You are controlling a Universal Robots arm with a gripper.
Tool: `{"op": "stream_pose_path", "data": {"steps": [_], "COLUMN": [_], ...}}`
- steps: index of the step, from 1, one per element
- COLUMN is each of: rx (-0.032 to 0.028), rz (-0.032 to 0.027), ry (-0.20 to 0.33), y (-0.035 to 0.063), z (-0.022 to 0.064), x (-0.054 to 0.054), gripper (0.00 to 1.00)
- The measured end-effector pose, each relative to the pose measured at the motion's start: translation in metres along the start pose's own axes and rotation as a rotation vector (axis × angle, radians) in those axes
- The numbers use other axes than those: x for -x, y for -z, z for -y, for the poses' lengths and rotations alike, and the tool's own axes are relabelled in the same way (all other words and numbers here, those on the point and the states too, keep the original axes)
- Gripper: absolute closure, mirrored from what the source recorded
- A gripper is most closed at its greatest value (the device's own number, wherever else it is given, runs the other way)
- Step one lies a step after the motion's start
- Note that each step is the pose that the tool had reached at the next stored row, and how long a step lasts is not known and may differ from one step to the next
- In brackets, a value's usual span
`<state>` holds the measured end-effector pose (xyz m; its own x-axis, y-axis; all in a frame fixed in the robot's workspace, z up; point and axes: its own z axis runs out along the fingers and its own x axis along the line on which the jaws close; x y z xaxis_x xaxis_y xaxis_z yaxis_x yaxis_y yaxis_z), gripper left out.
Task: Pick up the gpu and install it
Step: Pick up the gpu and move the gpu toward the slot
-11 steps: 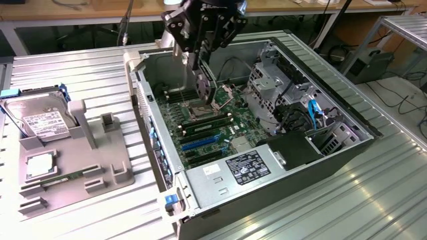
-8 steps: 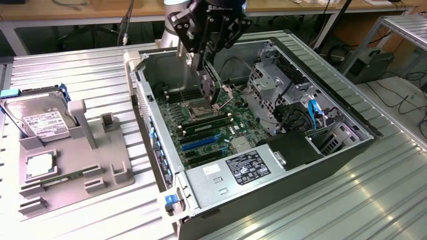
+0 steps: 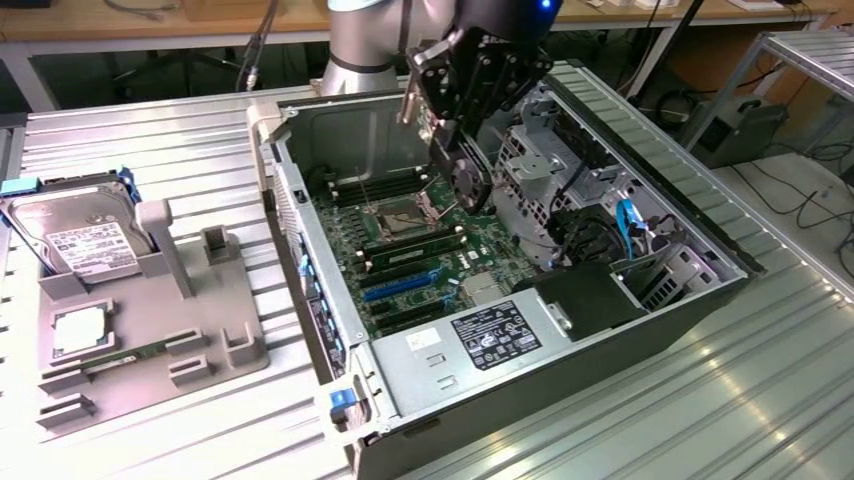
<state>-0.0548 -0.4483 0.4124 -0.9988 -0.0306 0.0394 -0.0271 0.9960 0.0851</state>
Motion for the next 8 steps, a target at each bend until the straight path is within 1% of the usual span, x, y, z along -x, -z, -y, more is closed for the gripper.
{"op": "stream_pose_path", "data": {"steps": [2,3,8], "rx": [0.0001,-0.0001,0.0001], "rz": [-0.0016,-0.0025,-0.0025], "ry": [0.0,0.0,0.0], "y": [-0.0015,-0.0014,-0.0015], "z": [0.0011,0.0011,0.0011], "x": [0.0046,0.005,0.0059], "gripper": [0.74,0.74,0.74]}}
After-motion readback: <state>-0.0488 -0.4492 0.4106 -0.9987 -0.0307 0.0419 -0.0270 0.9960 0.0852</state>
